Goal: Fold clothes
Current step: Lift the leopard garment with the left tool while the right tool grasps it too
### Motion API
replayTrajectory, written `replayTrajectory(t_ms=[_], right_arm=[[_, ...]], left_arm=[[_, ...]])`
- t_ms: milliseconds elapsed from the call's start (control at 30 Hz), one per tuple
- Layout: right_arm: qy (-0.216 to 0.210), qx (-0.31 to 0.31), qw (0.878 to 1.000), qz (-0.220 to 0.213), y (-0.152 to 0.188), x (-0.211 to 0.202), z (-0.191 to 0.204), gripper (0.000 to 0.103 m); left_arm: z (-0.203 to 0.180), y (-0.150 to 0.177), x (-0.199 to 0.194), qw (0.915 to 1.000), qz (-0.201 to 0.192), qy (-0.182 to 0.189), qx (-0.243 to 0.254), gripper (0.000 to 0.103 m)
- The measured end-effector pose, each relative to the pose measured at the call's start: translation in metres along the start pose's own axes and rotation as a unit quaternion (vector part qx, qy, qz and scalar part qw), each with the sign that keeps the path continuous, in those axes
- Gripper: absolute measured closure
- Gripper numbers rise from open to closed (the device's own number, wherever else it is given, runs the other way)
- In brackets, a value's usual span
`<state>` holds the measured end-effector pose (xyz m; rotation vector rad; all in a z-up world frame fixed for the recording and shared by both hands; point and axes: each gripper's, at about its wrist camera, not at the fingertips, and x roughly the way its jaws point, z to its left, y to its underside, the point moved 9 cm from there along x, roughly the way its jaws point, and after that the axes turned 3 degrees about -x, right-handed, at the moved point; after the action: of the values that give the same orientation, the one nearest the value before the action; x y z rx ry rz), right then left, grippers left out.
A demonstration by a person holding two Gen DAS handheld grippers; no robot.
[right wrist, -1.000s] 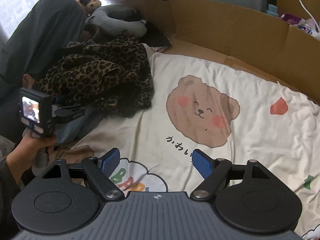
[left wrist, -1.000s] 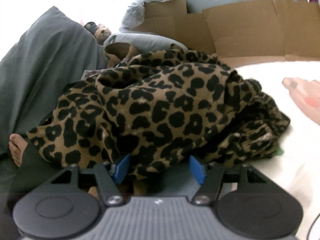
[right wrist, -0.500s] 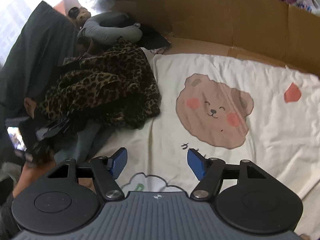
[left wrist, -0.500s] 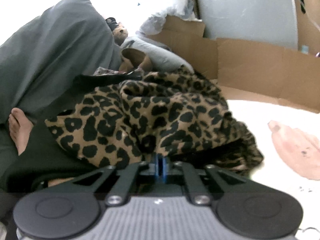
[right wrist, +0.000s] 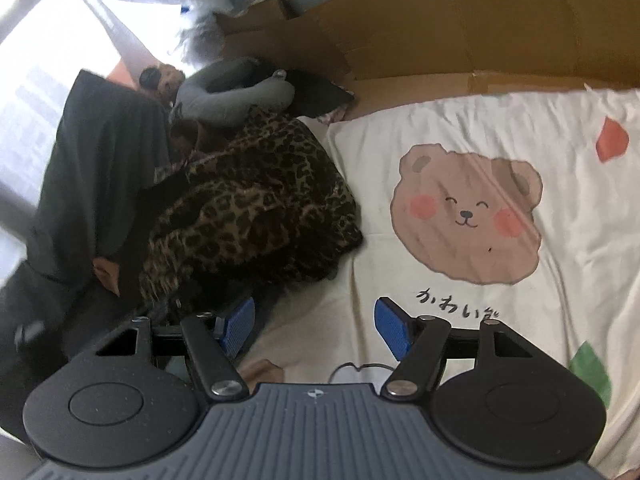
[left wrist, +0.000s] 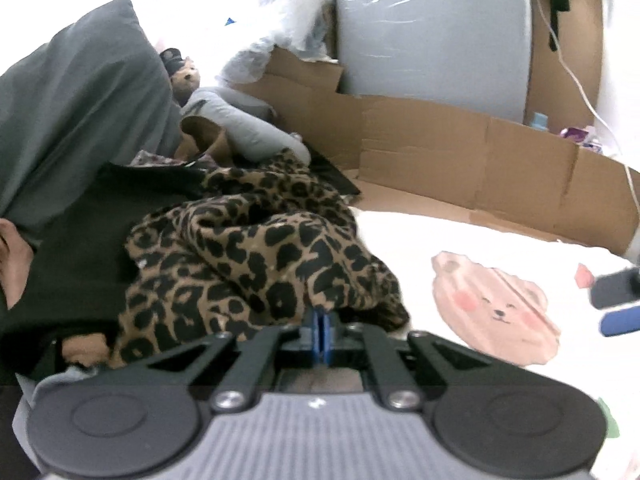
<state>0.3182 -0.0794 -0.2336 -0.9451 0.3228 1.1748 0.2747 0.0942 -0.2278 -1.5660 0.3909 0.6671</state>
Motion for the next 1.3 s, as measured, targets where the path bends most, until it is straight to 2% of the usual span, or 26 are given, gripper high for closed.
replayTrajectory(t_ms=[233, 467, 667, 867, 1000, 1300], right_arm=[[-0.044, 0.07, 0.997, -0.005, 0.006, 0.018, -0.023, 0.032], [-0.093, 0.153, 0.984, 0.001, 0.03, 0.037, -0.054, 0.03], [-0.13, 0.239, 0.962, -0.01, 0.047, 0.037, -0.082, 0.029], [-0.175, 0.32, 0.931, -0.011, 0.072, 0.035, -0.102, 0.022], [-0.199, 0.333, 0.922, -0.007, 0.075, 0.029, -0.103, 0.016], [-0.203, 0.329, 0.922, -0.005, 0.081, 0.016, -0.109, 0.015]], left_arm=[[-0.03, 0.003, -0.027, 0.9996, 0.011, 0.027, -0.002, 0.101], [-0.065, 0.012, -0.047, 0.9977, 0.026, 0.062, 0.006, 0.101], [-0.098, 0.021, -0.06, 0.9942, 0.042, 0.098, 0.019, 0.101], [-0.128, 0.028, -0.073, 0.9894, 0.05, 0.134, 0.027, 0.101], [-0.145, 0.027, -0.08, 0.9873, 0.044, 0.15, 0.032, 0.101], [-0.161, 0.023, -0.094, 0.9844, 0.043, 0.169, 0.029, 0.101]])
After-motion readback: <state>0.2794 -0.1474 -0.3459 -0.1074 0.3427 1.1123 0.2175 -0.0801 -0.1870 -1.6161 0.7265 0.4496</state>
